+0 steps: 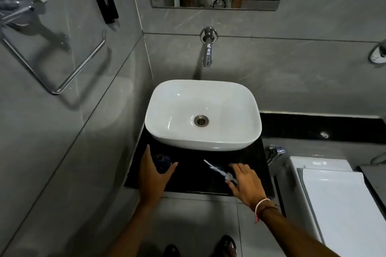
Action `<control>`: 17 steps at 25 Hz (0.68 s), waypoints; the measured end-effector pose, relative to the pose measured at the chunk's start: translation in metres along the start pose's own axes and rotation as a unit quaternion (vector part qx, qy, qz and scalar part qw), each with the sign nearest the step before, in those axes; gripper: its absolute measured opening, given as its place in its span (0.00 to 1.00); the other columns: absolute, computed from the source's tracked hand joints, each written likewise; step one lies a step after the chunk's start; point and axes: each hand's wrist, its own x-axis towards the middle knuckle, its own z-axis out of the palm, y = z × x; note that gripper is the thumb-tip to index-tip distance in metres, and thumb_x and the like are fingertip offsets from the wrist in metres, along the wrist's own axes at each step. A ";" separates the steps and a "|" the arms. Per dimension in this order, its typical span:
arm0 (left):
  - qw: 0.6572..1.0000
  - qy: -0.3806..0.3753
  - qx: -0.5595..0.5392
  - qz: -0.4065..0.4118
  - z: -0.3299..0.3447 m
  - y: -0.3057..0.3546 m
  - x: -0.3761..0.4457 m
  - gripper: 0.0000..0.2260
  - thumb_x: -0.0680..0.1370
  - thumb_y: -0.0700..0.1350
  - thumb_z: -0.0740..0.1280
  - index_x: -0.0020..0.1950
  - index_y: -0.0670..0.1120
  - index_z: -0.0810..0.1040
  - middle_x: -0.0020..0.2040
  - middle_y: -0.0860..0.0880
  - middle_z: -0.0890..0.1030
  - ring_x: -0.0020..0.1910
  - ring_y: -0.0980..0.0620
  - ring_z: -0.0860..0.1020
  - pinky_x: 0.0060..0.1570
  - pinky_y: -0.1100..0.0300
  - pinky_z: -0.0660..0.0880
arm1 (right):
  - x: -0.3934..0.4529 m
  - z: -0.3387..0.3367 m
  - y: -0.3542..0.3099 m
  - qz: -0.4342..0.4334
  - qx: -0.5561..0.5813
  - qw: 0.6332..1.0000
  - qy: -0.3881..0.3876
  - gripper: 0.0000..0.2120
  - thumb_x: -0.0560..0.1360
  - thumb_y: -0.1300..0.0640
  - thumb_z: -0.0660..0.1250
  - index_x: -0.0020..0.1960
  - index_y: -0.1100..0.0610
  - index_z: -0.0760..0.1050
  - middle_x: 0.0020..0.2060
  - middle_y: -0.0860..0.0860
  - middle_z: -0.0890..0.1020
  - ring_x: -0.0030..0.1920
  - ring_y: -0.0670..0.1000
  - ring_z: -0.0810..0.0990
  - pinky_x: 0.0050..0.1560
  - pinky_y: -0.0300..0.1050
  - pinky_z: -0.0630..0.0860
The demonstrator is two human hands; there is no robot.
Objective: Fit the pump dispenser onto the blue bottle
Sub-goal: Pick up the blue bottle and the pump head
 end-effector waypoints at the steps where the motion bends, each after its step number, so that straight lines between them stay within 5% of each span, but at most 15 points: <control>1: 0.999 -0.013 -0.028 -0.042 0.002 -0.004 -0.002 0.48 0.66 0.58 0.79 0.78 0.48 0.58 0.76 0.44 0.66 0.74 0.45 0.65 0.70 0.49 0.66 | 0.002 0.001 0.000 0.014 -0.002 1.000 -0.024 0.25 0.76 0.47 0.72 0.69 0.57 0.73 0.59 0.55 0.81 0.56 0.57 0.79 0.55 0.52 0.79; 5: 0.994 -0.016 -0.060 -0.092 0.013 -0.021 -0.004 0.40 0.67 0.47 0.80 0.75 0.45 0.67 0.70 0.41 0.74 0.70 0.42 0.71 0.65 0.54 0.68 | 0.009 0.005 -0.003 0.049 0.032 0.997 -0.049 0.16 0.78 0.49 0.69 0.63 0.53 0.75 0.55 0.53 0.82 0.54 0.55 0.80 0.52 0.49 0.78; 11: 0.994 -0.016 -0.071 -0.081 0.035 -0.011 -0.016 0.37 0.65 0.51 0.81 0.71 0.46 0.72 0.63 0.43 0.80 0.63 0.45 0.78 0.60 0.54 0.75 | 0.009 0.012 -0.002 0.073 0.140 0.987 -0.005 0.11 0.77 0.55 0.72 0.59 0.56 0.78 0.51 0.54 0.83 0.49 0.55 0.83 0.48 0.49 0.81; 17: 0.996 -0.077 -0.039 -0.028 0.075 0.026 -0.038 0.38 0.66 0.56 0.80 0.73 0.51 0.70 0.65 0.47 0.79 0.63 0.47 0.77 0.57 0.60 0.73 | 0.025 -0.026 -0.005 0.109 0.420 0.893 0.115 0.11 0.72 0.65 0.78 0.53 0.57 0.83 0.46 0.52 0.86 0.45 0.39 0.84 0.44 0.28 0.78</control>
